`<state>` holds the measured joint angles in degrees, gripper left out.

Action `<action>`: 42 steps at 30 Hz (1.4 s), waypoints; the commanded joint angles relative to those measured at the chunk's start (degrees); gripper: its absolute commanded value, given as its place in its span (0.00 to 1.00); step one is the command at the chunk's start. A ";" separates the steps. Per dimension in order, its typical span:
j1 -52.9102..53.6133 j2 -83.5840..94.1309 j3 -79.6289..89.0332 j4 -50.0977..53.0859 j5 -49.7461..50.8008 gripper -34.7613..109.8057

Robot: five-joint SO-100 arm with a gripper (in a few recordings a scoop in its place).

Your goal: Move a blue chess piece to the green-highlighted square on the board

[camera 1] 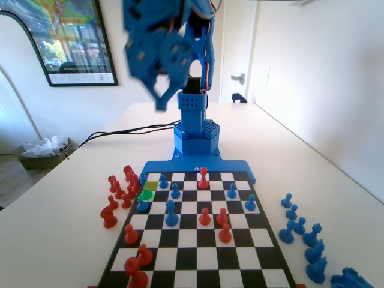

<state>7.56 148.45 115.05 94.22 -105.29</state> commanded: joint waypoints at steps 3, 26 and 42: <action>-3.87 13.54 1.14 3.96 1.85 0.25; -6.33 26.54 9.93 -4.04 6.24 0.28; -6.42 26.54 9.93 -4.04 6.24 0.28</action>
